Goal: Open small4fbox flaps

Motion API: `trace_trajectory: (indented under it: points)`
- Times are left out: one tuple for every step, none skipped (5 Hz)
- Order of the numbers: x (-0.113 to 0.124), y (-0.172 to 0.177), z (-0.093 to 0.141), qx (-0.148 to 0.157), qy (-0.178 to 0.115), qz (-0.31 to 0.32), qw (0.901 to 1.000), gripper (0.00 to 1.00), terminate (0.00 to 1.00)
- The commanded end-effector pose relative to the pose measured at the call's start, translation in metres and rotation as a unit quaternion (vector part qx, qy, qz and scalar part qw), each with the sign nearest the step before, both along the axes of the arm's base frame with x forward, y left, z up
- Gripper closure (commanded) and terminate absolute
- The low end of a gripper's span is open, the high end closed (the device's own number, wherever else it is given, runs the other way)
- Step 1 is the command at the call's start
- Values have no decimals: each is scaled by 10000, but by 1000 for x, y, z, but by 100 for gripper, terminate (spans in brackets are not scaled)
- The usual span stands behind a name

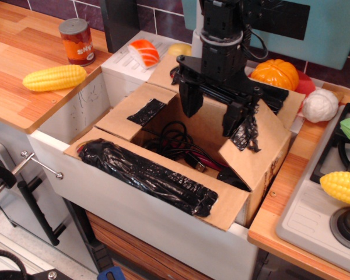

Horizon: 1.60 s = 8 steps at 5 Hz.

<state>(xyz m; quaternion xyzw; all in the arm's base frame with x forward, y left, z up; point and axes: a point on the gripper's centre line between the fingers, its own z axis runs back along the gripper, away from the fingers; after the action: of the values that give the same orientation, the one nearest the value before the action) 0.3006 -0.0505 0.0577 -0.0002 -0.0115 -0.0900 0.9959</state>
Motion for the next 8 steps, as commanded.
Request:
trace_trajectory:
  points:
    - [-12, -52, 15, -275, -281, -59, 9992, 0, 0]
    - [-12, -59, 23, -235, -206, 34, 9995, 0, 0]
    - [-11, -74, 22, -343, -291, 260, 9986, 0, 0]
    - [-6, -86, 33, -353, -205, 423, 9983, 0, 0]
    - [-7, -89, 24, -355, -302, 460, 9979, 0, 0]
    - [-8, -86, 13, -425, -416, 438, 9973, 0, 0]
    - [-10, -91, 1, -700, -515, 570, 9946, 0, 0]
    - [-11, -97, -5, -778, -593, 675, 9929, 0, 0]
